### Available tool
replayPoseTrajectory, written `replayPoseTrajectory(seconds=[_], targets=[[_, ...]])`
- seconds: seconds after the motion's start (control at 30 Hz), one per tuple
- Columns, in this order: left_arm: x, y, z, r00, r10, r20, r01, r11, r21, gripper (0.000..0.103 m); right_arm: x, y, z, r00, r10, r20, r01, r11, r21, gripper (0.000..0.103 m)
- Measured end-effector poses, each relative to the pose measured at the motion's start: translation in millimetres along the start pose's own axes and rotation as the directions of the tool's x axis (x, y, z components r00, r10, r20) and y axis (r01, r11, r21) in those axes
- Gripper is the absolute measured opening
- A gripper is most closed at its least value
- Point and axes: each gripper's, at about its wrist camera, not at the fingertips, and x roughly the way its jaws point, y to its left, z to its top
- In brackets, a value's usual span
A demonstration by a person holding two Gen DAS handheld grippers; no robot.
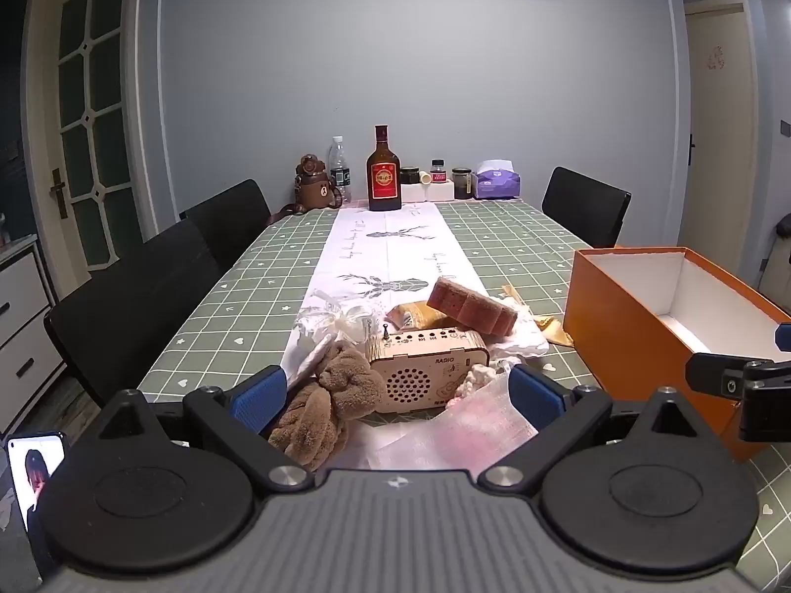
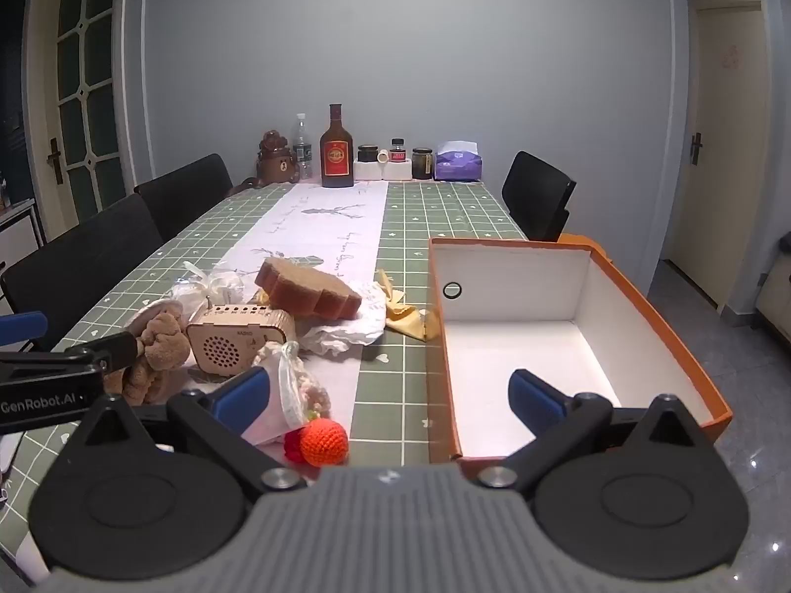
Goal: Organize soft objects
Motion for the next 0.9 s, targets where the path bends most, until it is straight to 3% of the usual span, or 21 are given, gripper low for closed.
replayPoseTrajectory(seconds=[0.9], targets=[[10.2, -0.9, -6.7, 1.0, -0.004, -0.026, 0.004, 1.0, -0.005, 0.103, 3.1, 2.4, -2.5, 1.0, -0.013, -0.02, 0.013, 1.0, -0.006, 0.101]])
